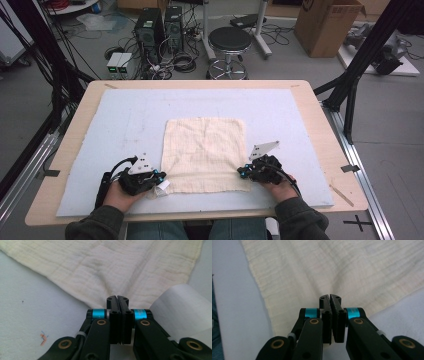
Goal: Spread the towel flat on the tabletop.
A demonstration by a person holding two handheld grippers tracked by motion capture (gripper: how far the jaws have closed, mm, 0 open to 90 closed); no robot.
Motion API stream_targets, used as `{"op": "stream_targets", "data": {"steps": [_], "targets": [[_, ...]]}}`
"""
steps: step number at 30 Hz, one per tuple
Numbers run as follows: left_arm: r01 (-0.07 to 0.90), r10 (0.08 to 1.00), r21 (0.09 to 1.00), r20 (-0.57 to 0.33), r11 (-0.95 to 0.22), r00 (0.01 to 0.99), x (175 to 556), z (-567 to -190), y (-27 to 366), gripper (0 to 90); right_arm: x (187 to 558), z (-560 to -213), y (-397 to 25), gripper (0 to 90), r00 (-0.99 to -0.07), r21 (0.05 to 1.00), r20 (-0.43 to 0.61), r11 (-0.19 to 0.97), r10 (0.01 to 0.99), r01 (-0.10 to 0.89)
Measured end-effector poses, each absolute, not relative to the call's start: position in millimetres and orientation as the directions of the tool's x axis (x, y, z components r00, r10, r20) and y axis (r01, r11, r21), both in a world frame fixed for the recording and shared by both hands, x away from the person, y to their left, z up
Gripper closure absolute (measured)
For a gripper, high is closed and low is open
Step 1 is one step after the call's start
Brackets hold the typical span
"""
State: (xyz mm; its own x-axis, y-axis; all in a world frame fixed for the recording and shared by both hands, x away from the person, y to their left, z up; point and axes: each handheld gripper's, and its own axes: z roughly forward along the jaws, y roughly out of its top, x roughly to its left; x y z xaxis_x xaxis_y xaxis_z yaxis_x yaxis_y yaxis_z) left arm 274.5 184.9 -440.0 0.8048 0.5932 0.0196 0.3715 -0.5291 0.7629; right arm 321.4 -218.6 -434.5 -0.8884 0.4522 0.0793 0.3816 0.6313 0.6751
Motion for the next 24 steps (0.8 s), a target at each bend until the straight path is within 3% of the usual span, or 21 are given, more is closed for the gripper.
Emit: {"op": "stream_targets", "data": {"steps": [8, 10, 16, 18, 21, 24], "targets": [[0.365, 0.582, 0.765, 0.016, -0.531, 0.813, 261.3, -437.4, 188.8, 88.3, 309.1, -433.1, -218.3, 87.5, -0.902, 0.678, 0.092, 0.638, 0.421, 0.367], [0.368, 0.581, 0.764, 0.011, -0.530, 0.814, 260.8, -437.3, 189.8, 87.3, 304.0, -432.1, -217.9, 75.6, -0.911, 0.685, 0.092, 0.638, 0.401, 0.350], [0.371, 0.541, 0.778, -0.047, -0.507, 0.840, 258.2, -436.9, 191.0, 66.7, 288.8, -431.3, -218.7, 63.4, -0.937, 0.709, 0.100, 0.637, 0.335, 0.303], [0.373, 0.532, 0.771, -0.053, -0.516, 0.845, 258.1, -440.0, 188.3, 64.3, 288.2, -433.5, -218.4, 60.6, -0.942, 0.697, 0.103, 0.652, 0.321, 0.298], [0.369, 0.533, 0.766, -0.041, -0.526, 0.845, 258.8, -442.7, 187.6, 65.8, 285.8, -436.8, -215.4, 62.4, -0.948, 0.683, 0.073, 0.677, 0.311, 0.275], [0.371, 0.548, 0.769, -0.033, -0.520, 0.836, 258.5, -443.4, 189.2, 76.9, 285.5, -436.0, -214.1, 73.6, -0.951, 0.676, 0.039, 0.693, 0.306, 0.251]]}}
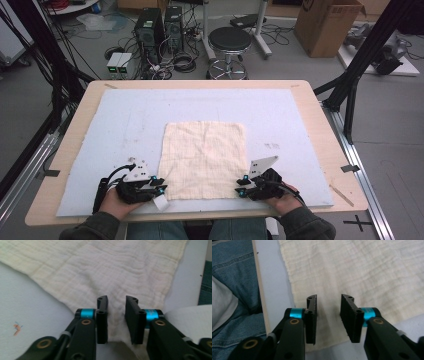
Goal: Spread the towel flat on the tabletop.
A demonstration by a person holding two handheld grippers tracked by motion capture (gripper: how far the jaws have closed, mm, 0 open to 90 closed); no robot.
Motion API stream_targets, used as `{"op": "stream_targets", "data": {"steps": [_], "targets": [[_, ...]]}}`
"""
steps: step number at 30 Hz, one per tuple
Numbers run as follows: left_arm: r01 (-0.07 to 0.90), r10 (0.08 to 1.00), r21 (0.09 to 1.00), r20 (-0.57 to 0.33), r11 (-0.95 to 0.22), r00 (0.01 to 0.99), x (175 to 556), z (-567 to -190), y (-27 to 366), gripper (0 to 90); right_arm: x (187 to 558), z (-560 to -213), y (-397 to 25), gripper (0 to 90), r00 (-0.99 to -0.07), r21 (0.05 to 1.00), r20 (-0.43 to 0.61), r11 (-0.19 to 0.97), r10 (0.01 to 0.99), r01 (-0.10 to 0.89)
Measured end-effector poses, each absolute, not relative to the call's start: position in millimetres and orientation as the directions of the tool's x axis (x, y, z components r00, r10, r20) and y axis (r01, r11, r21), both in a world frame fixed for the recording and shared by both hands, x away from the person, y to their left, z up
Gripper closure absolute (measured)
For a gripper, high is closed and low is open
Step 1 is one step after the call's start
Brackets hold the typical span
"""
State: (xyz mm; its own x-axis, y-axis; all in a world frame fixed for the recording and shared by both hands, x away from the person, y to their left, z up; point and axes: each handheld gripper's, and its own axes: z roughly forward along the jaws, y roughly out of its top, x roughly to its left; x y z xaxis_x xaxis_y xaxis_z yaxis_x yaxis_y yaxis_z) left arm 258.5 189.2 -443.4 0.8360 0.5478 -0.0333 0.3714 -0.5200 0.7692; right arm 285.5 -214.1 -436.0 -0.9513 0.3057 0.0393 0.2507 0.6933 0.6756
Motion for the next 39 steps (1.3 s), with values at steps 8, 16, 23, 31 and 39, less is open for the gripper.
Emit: {"op": "stream_targets", "data": {"steps": [8, 16, 23, 31, 39], "targets": [[0.363, 0.546, 0.770, -0.023, -0.525, 0.838, 253.8, -442.2, 189.0, 86.9, 284.3, -434.5, -214.8, 88.5, -0.959, 0.669, 0.065, 0.702, 0.275, 0.246], [0.350, 0.525, 0.767, -0.020, -0.537, 0.851, 246.0, -440.4, 188.0, 86.9, 277.7, -434.5, -221.7, 88.5, -0.964, 0.669, 0.092, 0.701, 0.251, 0.247], [0.360, 0.534, 0.788, -0.047, -0.500, 0.844, 247.2, -438.1, 191.1, 73.7, 280.9, -430.8, -225.6, 74.9, -0.951, 0.713, 0.142, 0.638, 0.275, 0.290], [0.376, 0.582, 0.820, -0.066, -0.431, 0.810, 256.3, -432.9, 198.9, 61.6, 295.1, -425.2, -229.9, 58.4, -0.922, 0.761, 0.135, 0.558, 0.364, 0.332], [0.378, 0.606, 0.840, -0.076, -0.388, 0.792, 260.9, -429.7, 203.2, 53.7, 311.7, -420.6, -235.3, 46.4, -0.886, 0.781, 0.147, 0.498, 0.440, 0.377]]}}
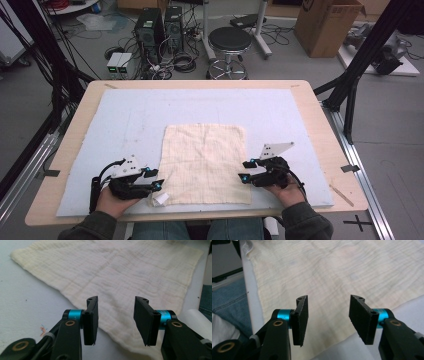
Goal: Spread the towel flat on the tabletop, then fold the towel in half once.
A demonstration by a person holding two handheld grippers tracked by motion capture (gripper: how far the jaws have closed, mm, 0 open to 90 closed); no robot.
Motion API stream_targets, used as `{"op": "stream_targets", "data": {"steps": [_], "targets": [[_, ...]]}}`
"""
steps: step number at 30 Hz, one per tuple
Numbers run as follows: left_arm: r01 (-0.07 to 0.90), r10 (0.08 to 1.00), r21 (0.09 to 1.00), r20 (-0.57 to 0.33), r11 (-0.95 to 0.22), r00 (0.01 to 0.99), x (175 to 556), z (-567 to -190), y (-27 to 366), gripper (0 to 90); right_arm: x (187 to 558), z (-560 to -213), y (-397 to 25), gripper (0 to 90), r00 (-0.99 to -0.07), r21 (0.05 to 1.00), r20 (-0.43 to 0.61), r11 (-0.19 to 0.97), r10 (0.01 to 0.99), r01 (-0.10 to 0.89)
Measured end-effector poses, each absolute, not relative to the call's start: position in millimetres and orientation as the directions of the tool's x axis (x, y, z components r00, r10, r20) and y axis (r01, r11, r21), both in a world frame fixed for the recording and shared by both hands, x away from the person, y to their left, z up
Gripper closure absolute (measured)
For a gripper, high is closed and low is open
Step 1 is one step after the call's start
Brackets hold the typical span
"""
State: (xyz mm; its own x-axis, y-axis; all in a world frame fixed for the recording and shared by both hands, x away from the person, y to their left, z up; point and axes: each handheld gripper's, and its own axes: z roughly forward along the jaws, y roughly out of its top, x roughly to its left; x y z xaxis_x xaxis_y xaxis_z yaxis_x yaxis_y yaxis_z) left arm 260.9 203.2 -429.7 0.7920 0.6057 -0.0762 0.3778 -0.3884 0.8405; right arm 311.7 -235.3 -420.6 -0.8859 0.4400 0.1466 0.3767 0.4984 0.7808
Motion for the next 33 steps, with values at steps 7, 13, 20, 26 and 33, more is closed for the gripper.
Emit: {"op": "stream_targets", "data": {"steps": [7, 13, 20, 26, 33], "targets": [[0.381, 0.620, 0.845, -0.076, -0.376, 0.781, 262.2, -426.9, 202.8, 47.4, 323.4, -418.2, -234.6, 39.6, -0.860, 0.798, 0.149, 0.454, 0.489, 0.396], [0.375, 0.628, 0.849, -0.066, -0.373, 0.775, 262.6, -426.2, 201.3, 42.9, 328.5, -419.6, -233.2, 35.6, -0.851, 0.800, 0.128, 0.455, 0.509, 0.392], [0.374, 0.642, 0.852, -0.059, -0.367, 0.765, 265.3, -426.1, 204.4, 40.3, 330.3, -417.1, -233.4, 31.7, -0.842, 0.810, 0.127, 0.436, 0.524, 0.393], [0.376, 0.644, 0.852, -0.061, -0.364, 0.763, 265.9, -426.0, 206.4, 39.7, 329.2, -416.7, -231.4, 30.4, -0.842, 0.809, 0.116, 0.443, 0.526, 0.388], [0.371, 0.640, 0.853, -0.059, -0.366, 0.766, 265.8, -425.3, 207.0, 38.9, 327.0, -416.5, -229.9, 29.2, -0.843, 0.808, 0.106, 0.448, 0.528, 0.382]]}}
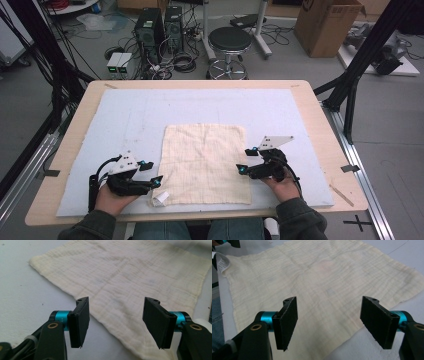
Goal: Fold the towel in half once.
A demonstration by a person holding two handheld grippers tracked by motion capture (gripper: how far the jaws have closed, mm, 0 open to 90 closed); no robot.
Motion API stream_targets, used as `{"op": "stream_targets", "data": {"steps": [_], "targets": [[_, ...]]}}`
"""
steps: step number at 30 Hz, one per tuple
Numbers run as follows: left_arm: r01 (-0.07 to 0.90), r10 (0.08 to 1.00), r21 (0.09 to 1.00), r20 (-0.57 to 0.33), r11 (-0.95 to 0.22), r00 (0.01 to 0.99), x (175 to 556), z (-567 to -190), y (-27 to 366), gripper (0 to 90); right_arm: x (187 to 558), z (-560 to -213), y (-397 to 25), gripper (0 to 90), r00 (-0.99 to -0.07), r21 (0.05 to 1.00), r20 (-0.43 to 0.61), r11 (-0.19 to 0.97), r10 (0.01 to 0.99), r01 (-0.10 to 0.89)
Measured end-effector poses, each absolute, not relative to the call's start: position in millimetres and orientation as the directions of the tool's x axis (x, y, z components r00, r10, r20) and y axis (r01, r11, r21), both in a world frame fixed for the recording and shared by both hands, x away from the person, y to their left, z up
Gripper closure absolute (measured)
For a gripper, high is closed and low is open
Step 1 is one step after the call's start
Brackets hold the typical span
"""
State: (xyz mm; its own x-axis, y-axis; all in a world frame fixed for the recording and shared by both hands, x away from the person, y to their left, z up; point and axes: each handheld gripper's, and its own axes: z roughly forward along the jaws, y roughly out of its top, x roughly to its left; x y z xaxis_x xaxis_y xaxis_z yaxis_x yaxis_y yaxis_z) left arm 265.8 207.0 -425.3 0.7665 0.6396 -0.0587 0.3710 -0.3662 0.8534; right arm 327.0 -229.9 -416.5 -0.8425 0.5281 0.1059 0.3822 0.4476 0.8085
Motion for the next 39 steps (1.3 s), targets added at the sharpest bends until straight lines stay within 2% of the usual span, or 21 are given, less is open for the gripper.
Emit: {"op": "stream_targets", "data": {"steps": [25, 39], "targets": [[0.396, 0.665, 0.853, -0.080, -0.339, 0.743, 274.6, -421.1, 211.4, 39.2, 334.5, -417.2, -232.9, 26.3, -0.838, 0.799, 0.109, 0.455, 0.534, 0.394], [0.423, 0.693, 0.841, -0.081, -0.339, 0.717, 330.2, -402.8, 199.7, 42.5, 389.9, -395.6, -238.5, 27.6, -0.820, 0.790, 0.100, 0.457, 0.563, 0.409]]}}
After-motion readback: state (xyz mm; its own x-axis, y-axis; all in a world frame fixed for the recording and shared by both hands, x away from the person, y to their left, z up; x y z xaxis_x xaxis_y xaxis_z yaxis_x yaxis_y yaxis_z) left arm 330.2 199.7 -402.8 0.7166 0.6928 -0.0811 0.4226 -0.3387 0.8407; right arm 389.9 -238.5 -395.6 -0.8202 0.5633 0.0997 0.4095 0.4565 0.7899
